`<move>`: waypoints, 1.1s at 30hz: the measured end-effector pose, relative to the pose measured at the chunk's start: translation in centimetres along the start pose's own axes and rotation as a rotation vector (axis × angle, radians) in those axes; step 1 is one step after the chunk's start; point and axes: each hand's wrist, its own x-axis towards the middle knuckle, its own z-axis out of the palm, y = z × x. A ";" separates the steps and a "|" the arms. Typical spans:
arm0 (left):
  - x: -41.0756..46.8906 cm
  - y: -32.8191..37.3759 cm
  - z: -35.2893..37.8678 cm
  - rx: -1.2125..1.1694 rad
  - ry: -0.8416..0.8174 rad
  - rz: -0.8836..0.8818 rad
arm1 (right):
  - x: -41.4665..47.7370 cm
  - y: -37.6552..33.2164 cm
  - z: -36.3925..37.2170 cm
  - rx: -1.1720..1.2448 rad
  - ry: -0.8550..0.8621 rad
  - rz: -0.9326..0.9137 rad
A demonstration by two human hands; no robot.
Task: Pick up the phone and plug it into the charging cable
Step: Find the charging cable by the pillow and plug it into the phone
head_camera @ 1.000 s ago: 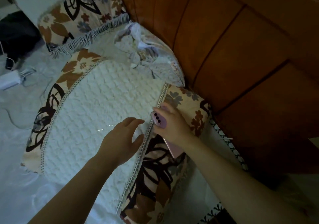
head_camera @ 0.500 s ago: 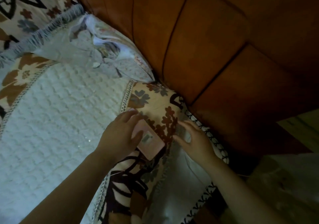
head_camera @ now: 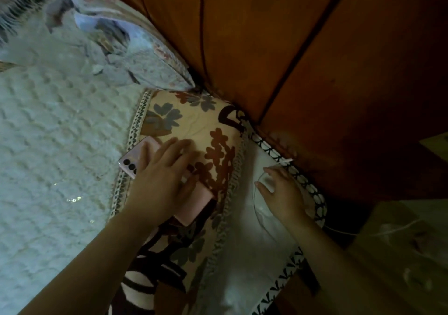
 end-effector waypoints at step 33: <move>-0.8 -1.2 0.1 -0.003 -0.003 0.055 | -2.4 0.7 3.8 0.116 0.100 0.276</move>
